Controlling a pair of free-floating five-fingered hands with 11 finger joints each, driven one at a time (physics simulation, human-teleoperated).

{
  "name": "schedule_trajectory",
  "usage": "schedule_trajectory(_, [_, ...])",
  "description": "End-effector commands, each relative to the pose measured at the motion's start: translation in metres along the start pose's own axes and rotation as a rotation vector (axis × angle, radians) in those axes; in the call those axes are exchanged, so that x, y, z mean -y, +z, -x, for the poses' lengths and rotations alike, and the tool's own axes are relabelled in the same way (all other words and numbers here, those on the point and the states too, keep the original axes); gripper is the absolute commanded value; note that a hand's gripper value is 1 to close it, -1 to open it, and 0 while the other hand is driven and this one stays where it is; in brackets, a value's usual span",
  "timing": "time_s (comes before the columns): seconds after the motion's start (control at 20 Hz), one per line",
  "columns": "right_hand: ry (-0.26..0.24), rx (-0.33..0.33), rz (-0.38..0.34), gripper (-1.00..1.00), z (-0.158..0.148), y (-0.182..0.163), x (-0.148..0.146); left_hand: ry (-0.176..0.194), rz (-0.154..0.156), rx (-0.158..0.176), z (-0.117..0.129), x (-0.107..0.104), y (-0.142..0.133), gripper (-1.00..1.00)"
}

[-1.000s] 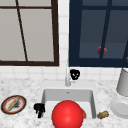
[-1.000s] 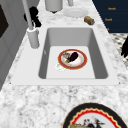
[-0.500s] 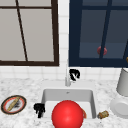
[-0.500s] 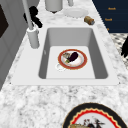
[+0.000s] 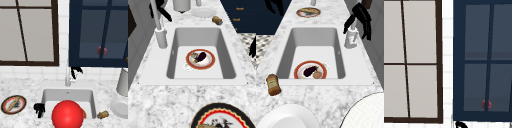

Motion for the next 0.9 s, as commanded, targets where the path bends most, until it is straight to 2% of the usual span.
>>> schedule_trajectory(0.0, [-0.023, 0.021, -0.020, -1.00, 0.023, 0.002, 0.015, 0.000, 0.000, 0.000, 0.000, 0.000, 0.000, 0.00])
schedule_trajectory(0.35, [-0.027, 0.070, -0.029, -1.00, 0.064, -0.004, 0.017, 0.000, 0.000, 0.000, 0.000, 0.000, 0.000, 0.00])
schedule_trajectory(0.45, [-0.005, 0.089, -0.013, -1.00, 0.076, -0.005, 0.013, 0.000, 0.000, 0.000, 0.000, 0.000, 0.000, 0.00])
schedule_trajectory(0.55, [-0.010, 0.109, 0.010, -1.00, 0.087, -0.007, 0.010, 0.000, 0.000, 0.000, 0.000, 0.000, 0.000, 0.00])
schedule_trajectory(0.85, [-0.012, 0.174, -0.022, -1.00, 0.114, -0.011, -0.022, 0.000, 0.000, 0.000, 0.000, 0.000, 0.000, 0.00])
